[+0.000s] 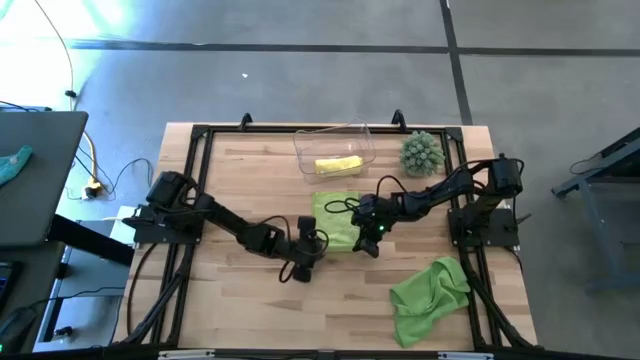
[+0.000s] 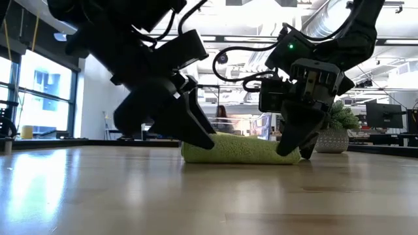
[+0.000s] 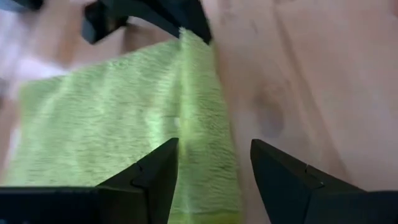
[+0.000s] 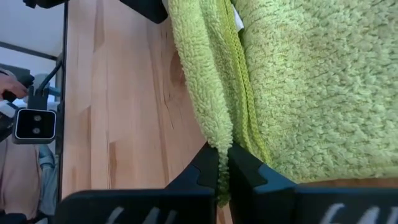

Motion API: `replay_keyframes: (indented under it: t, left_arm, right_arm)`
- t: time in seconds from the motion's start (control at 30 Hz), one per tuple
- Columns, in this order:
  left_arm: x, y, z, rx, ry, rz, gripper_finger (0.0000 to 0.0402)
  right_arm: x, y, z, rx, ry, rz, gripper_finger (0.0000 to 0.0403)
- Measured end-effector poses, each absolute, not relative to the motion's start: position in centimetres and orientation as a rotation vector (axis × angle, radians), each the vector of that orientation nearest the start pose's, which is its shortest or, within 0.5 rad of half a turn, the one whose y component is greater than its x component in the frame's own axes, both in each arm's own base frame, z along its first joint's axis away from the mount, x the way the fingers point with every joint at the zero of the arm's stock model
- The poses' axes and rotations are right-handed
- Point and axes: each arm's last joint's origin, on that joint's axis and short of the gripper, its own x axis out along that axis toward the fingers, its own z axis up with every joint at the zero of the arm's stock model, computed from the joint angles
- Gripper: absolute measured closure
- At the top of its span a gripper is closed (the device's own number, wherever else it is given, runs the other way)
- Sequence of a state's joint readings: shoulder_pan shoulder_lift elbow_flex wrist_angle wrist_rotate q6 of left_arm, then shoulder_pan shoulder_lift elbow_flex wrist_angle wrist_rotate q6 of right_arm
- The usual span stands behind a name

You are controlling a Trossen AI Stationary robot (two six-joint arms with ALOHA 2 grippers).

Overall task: Roll microfiber towels into tight, uniform cylinder then place into a basket
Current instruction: Roll the light green microfiber towel

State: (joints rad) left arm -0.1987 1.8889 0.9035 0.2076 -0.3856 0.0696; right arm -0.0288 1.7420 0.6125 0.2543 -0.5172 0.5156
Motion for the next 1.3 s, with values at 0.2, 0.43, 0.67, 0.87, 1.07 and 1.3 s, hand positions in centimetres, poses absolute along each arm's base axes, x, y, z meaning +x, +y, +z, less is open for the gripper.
replay_keyframes:
  t: [0.2,0.43,0.67,0.87,1.07,1.3]
  left_arm:
    - [35.2,-7.4,12.5,0.368,0.677,0.128,0.0211]
    - [35.0,-8.0,10.9,0.365,0.735,0.104,0.0211]
    - [35.3,-6.7,9.6,0.333,0.767,0.164,0.0211]
    - [35.2,-7.2,10.1,0.364,0.748,0.149,0.0211]
    - [35.2,-7.1,10.1,0.384,0.753,0.157,0.0211]
    - [35.2,-6.1,10.0,0.353,0.770,0.228,0.0211]
  right_arm:
    - [28.4,0.6,9.6,0.708,0.959,0.219,0.0403]
    - [28.4,0.6,9.6,0.711,0.959,0.217,0.0403]
    - [28.4,0.7,9.6,0.707,0.960,0.214,0.0403]
    - [28.3,0.7,9.6,0.707,0.961,0.212,0.0403]
    - [28.3,0.6,9.5,0.703,0.961,0.190,0.0403]
    - [28.3,0.6,9.5,0.703,0.960,0.187,0.0403]
